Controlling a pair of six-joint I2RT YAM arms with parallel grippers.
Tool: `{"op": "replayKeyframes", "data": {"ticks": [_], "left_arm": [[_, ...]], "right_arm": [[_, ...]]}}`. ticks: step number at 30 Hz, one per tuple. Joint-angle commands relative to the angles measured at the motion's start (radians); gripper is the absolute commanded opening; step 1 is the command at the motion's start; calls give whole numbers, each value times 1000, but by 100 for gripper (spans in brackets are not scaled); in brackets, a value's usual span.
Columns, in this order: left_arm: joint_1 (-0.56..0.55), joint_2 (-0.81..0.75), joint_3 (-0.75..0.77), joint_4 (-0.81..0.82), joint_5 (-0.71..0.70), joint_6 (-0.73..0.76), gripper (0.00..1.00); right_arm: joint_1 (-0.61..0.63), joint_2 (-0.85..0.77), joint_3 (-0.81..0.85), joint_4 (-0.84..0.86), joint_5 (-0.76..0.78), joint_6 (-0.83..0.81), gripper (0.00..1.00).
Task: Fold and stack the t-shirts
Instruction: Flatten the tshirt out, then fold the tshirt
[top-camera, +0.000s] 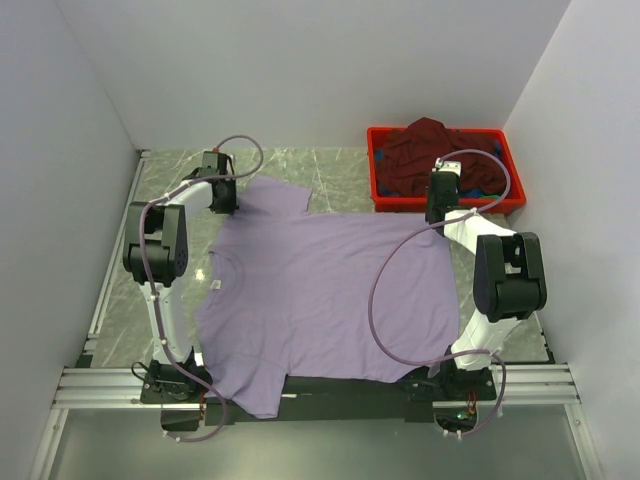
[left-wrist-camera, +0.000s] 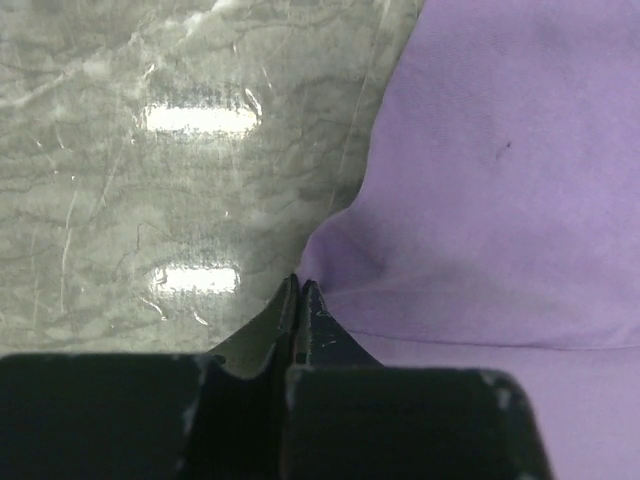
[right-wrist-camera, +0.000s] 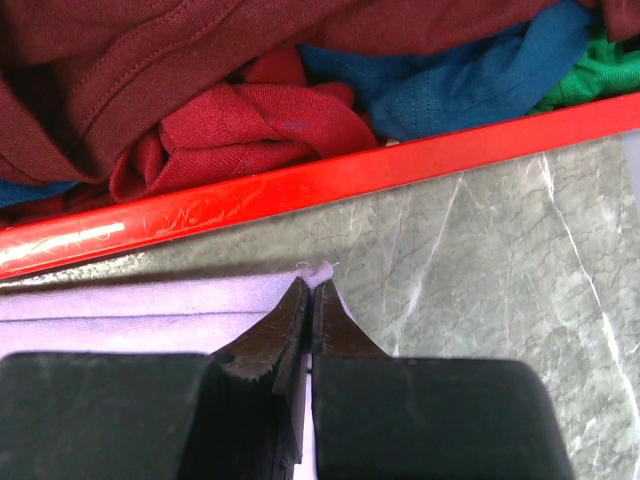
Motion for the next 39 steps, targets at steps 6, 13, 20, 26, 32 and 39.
{"op": "replayKeyframes", "data": {"ticks": [6,13,20,26,32,39], "left_arm": [[18,45,113,-46,-25,12,0],[48,33,173,-46,2,-4,0],[55,-45,95,-19,3,-13,0],[58,-128,46,-43,5,-53,0],[60,-223,-67,-20,-31,-107,0],[60,-320,-164,-66,-57,-183,0]], "right_arm": [[-8,16,76,-7,32,-19,0],[-8,28,119,-28,37,-20,0],[-9,7,114,-51,34,-48,0],[-9,-64,94,-105,18,-31,0],[-8,-136,68,-183,7,65,0],[-8,-249,10,-321,21,256,0]]}}
